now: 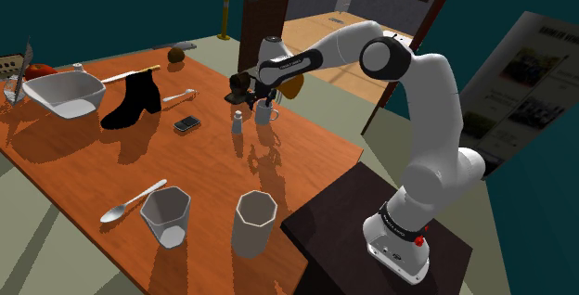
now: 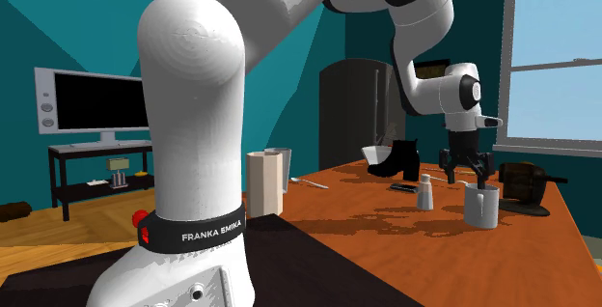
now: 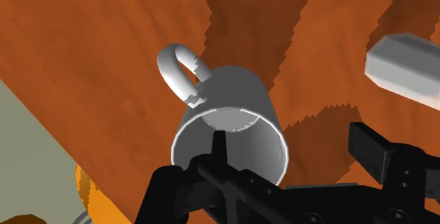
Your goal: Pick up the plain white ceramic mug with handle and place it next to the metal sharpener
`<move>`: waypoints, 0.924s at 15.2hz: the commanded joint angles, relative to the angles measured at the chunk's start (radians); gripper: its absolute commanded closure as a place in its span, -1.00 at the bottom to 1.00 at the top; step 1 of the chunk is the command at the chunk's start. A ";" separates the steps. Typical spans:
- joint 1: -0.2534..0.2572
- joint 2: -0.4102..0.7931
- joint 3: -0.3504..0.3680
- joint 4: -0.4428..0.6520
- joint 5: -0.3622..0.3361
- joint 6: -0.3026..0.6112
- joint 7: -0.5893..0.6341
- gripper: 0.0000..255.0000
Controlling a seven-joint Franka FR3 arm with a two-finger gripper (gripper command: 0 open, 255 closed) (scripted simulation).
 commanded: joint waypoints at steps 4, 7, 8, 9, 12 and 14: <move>-0.008 -0.049 0.013 -0.014 0.013 -0.035 -0.006 -1.00; -0.015 -0.091 0.024 -0.022 0.026 -0.068 -0.013 -1.00; -0.015 -0.091 0.024 -0.022 0.026 -0.068 -0.013 -1.00; -0.015 -0.091 0.024 -0.022 0.026 -0.068 -0.013 -1.00; -0.015 -0.091 0.024 -0.022 0.026 -0.068 -0.013 -1.00; -0.015 -0.091 0.024 -0.022 0.026 -0.068 -0.013 -1.00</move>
